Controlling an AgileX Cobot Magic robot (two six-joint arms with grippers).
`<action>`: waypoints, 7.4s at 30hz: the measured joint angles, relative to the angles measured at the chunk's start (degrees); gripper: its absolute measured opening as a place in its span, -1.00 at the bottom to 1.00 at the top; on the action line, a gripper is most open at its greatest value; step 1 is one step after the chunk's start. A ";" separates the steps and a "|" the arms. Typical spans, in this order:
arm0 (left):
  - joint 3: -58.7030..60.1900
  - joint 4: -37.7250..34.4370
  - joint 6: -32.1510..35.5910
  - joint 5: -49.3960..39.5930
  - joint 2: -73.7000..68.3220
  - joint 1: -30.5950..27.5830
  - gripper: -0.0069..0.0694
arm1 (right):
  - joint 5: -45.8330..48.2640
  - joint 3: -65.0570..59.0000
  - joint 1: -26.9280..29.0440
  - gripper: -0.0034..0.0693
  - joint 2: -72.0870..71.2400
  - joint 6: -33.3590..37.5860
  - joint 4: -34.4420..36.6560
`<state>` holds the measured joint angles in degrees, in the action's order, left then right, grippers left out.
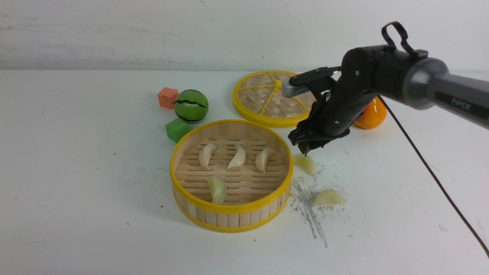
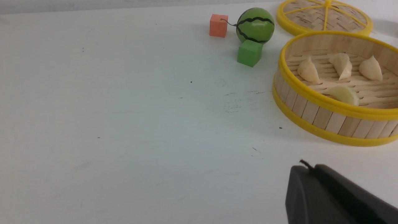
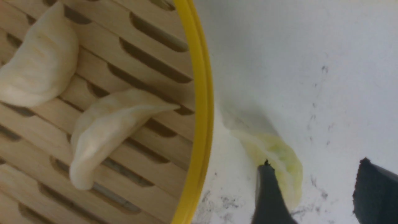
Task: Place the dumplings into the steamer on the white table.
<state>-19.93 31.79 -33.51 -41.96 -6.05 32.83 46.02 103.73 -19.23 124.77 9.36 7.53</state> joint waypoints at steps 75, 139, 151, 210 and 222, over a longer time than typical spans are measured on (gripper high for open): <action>0.05 0.24 0.00 -0.24 0.07 0.00 -0.69 | 18.37 -6.18 -0.97 0.48 -5.95 21.49 -1.55; 0.11 0.28 0.00 -0.26 0.07 0.00 -0.62 | 25.66 24.57 -10.56 0.28 -6.45 -6.46 -1.75; 0.11 0.28 0.00 -0.26 0.07 0.00 -0.60 | 23.53 -6.33 -10.56 -0.96 -46.61 -10.40 -19.05; 0.11 0.28 0.00 -0.34 0.07 0.00 -0.47 | -27.94 -105.25 16.29 -0.92 -125.38 -15.38 -4.94; 0.11 0.28 0.00 -0.34 0.07 0.00 -0.44 | -24.36 -104.79 16.48 -0.90 -125.38 -15.21 -4.99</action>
<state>-19.82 32.07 -33.51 -42.30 -5.98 32.83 21.66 -1.06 -2.75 -0.61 -5.85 2.54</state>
